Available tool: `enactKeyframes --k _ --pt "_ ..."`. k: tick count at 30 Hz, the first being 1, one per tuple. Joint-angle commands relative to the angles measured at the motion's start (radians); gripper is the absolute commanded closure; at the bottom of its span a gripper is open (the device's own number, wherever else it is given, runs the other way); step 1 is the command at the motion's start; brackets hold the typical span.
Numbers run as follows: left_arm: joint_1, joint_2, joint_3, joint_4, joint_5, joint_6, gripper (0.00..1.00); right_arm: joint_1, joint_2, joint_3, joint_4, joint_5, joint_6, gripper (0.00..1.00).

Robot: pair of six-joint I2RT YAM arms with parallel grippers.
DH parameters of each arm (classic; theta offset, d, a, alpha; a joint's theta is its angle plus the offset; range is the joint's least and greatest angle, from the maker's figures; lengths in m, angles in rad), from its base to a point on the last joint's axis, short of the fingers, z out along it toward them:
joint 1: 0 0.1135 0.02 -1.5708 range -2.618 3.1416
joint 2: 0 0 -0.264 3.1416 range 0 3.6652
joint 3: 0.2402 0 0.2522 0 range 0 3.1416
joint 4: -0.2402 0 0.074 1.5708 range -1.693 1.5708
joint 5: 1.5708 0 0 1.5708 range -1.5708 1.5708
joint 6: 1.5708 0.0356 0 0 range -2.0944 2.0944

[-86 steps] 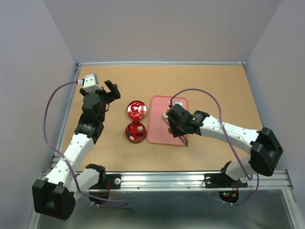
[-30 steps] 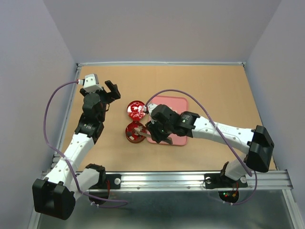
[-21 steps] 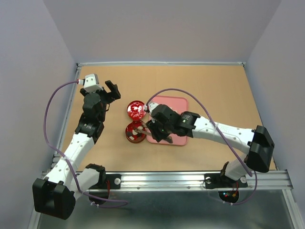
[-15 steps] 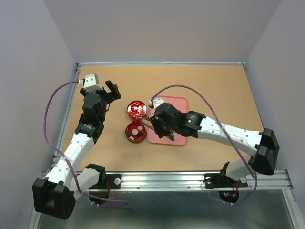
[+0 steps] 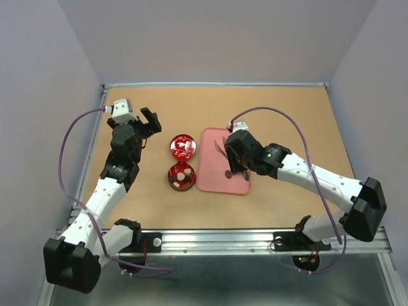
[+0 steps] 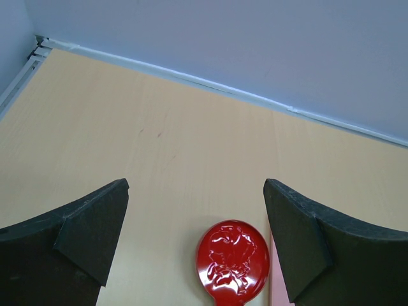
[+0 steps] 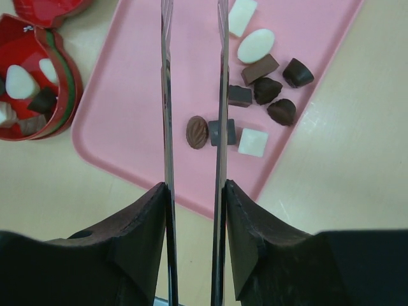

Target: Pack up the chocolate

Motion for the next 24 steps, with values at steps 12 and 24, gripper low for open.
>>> enactKeyframes --k 12,24 --pt "-0.011 -0.019 0.05 0.028 -0.013 0.005 0.01 -0.076 0.078 0.011 0.001 0.056 0.046 0.53" --pt "-0.013 -0.016 0.049 0.029 -0.02 0.005 0.01 -0.08 0.121 0.025 0.003 -0.002 0.036 0.54"
